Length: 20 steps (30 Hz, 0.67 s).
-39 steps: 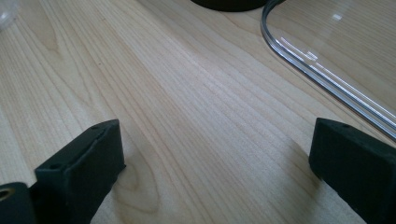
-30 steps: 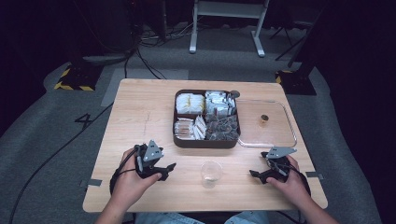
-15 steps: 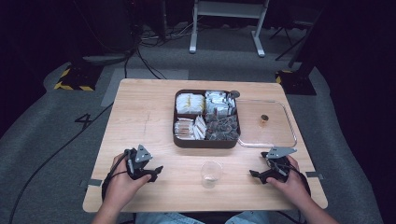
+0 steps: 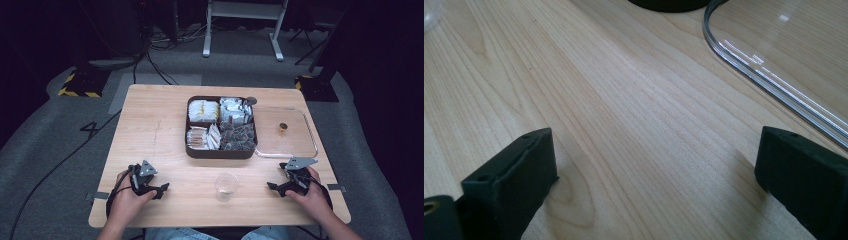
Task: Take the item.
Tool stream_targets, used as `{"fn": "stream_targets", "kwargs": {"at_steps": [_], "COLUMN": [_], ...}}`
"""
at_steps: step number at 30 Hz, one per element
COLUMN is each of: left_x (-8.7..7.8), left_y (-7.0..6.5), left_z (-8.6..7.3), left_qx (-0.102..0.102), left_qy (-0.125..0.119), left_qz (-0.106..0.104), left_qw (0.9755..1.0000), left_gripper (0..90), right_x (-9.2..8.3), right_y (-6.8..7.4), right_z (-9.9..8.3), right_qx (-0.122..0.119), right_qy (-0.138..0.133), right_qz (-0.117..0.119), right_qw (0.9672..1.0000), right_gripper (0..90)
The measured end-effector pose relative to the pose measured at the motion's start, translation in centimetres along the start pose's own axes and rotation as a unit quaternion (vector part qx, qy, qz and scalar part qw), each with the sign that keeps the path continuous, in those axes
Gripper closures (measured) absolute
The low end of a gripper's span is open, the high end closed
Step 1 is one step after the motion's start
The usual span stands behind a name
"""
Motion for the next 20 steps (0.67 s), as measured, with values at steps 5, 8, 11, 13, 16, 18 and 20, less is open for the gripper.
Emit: {"fn": "stream_targets", "kwargs": {"at_steps": [5, 8, 11, 13, 16, 18, 20], "left_x": [0.4, 0.6, 0.6, 0.6, 0.6, 0.6, 0.6], "left_y": [0.8, 1.1, 1.2, 1.2, 1.2, 1.2, 1.0], "left_z": [-0.7, -0.9, -0.9, -0.9, -0.8, -0.9, -0.9], "left_qx": [-0.007, -0.004, 0.001, 0.001, 0.003, 0.0, -0.006], "left_qy": [-0.031, -0.044, -0.043, -0.043, -0.044, -0.043, -0.043], "left_qz": [0.0, -0.008, -0.008, -0.008, -0.007, -0.006, 0.001], "left_qw": [0.9995, 0.999, 0.999, 0.999, 0.999, 0.9991, 0.9991], "left_gripper": [18.4, 15.0, 14.8, 14.8, 14.8, 14.6, 14.1], "right_x": [0.0, 0.0, 0.0, 0.0, 0.0, 0.0, 0.0], "right_y": [0.0, 0.0, 0.0, 0.0, 0.0, 0.0, 0.0], "right_z": [0.0, 0.0, 0.0, 0.0, 0.0, 0.0, 0.0], "right_qx": [0.0, 0.0, 0.0, 0.0, 0.0, 0.0, 0.0], "right_qy": [0.0, 0.0, 0.0, 0.0, 0.0, 0.0, 0.0], "right_qz": [0.0, 0.0, 0.0, 0.0, 0.0, 0.0, 0.0], "right_qw": [1.0, 1.0, 1.0, 1.0, 1.0, 1.0, 1.0], "right_gripper": [3.3, 3.3, 3.2, 3.3, 3.3, 3.3, 3.2]}}
Point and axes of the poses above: each handheld gripper's, and its own axes: x roughly forward along the jaws, z roughly out of its top, y roughly to its left, the point moved 1 cm from there along x, roughly forward along the jaws, and after that the axes turned 4 degrees about z, right-handed, at the moved point
